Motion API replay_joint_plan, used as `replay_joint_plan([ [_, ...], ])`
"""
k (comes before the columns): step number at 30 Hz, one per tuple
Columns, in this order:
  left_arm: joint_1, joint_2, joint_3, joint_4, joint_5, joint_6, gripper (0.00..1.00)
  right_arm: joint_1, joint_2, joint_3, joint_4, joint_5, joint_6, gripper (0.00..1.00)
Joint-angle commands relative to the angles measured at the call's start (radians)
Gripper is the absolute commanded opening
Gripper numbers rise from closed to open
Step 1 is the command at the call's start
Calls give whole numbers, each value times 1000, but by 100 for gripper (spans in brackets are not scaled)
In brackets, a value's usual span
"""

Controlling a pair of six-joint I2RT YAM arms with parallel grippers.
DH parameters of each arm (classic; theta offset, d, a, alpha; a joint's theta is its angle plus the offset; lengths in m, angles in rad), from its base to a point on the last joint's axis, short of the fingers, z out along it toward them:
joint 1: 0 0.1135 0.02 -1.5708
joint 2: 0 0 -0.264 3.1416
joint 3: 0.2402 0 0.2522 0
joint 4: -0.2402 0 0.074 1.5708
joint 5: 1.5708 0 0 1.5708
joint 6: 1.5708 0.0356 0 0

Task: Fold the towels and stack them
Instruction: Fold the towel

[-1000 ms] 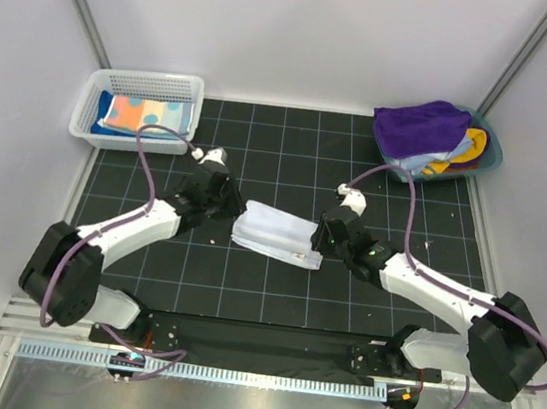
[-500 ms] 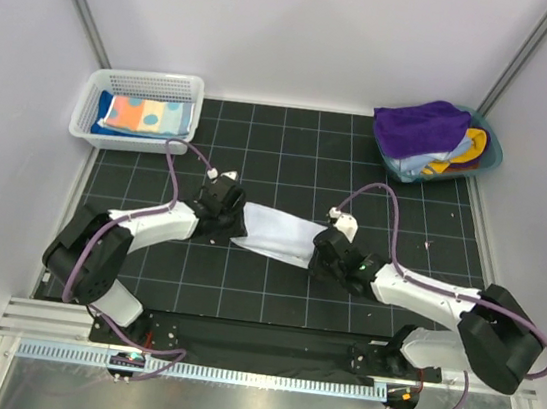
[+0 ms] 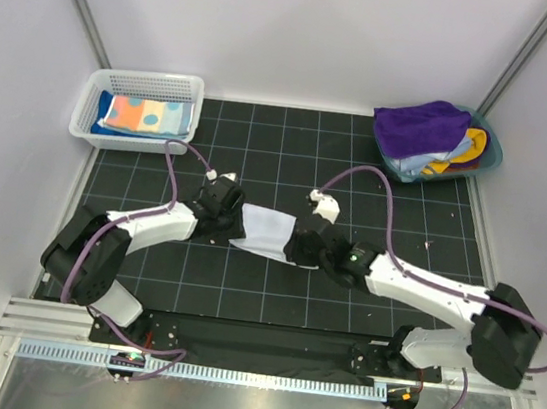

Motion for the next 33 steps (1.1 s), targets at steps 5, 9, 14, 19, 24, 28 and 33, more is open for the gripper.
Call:
replay_joint_plan([
  [5,-3,15,31,-13,-26,6,30,3,267,180,42,47,-36,34],
  [9,-3,38,33,-14,-21,0,30,3,286,116,66,47,4,34],
  [14,-3,38,22,-17,-24,-5,30,5,200,-38,83,67,51,34],
  [19,-3,39,16,-17,-26,-12,30,1,151,-145,106,59,105,35],
  [24,-3,32,10,-17,-20,-14,29,3,97,-161,101,12,113,34],
  [28,-3,24,17,-17,-12,-12,30,20,37,-106,82,-37,104,34],
  [33,-3,29,25,-17,-10,-15,30,29,54,83,36,-25,39,34],
])
